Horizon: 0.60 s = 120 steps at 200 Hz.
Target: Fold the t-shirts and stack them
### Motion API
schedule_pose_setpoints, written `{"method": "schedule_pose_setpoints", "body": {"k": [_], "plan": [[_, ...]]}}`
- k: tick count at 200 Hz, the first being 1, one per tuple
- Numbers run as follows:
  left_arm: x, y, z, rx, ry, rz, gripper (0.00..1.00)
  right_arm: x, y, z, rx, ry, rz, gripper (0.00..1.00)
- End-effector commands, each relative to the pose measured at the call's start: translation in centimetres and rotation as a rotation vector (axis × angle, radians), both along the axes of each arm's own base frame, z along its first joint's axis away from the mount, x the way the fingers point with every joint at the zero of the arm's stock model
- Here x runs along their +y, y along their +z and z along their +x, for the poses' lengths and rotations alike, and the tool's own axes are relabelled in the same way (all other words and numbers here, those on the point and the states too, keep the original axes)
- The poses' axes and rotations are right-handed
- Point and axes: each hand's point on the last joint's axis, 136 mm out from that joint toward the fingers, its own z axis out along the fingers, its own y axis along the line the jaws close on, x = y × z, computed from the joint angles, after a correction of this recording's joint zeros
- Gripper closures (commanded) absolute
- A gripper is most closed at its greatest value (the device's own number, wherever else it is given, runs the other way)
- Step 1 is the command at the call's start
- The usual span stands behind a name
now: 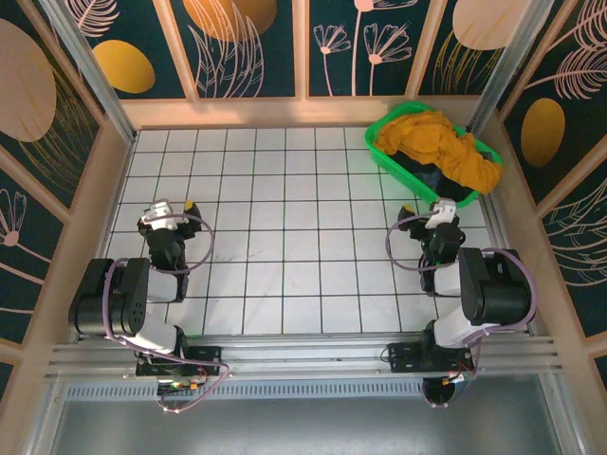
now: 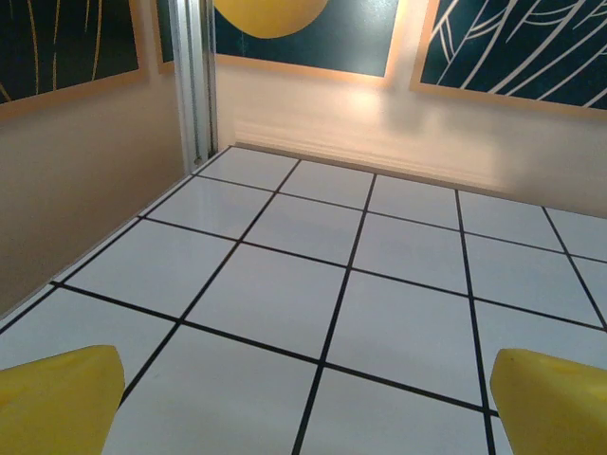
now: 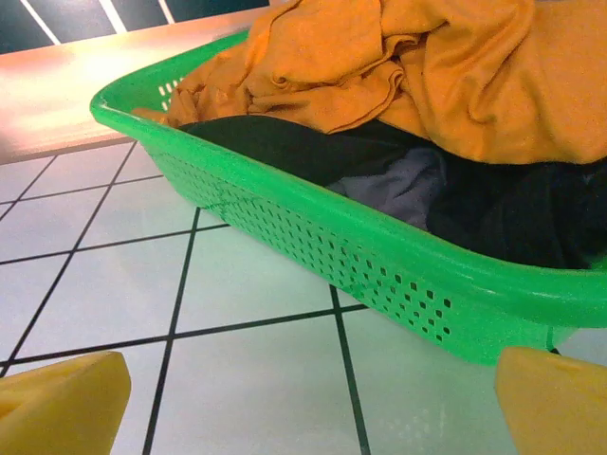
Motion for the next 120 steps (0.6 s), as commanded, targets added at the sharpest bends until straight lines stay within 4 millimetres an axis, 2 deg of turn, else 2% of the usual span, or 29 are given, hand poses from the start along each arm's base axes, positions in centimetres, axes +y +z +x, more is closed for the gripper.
{"method": "schedule_pose_setpoints", "body": {"k": [1,120], "plan": [[-0.28,0.79,0.13,-0.029,-0.014,0.014,0.01,0.2,1.45,0.6,-0.052,0.018,-0.015,0.01],[-0.28,0.81,0.06,-0.031,-0.013,0.013,0.01,0.22,1.45,0.64,-0.052,0.019,-0.015,0.01]]}}
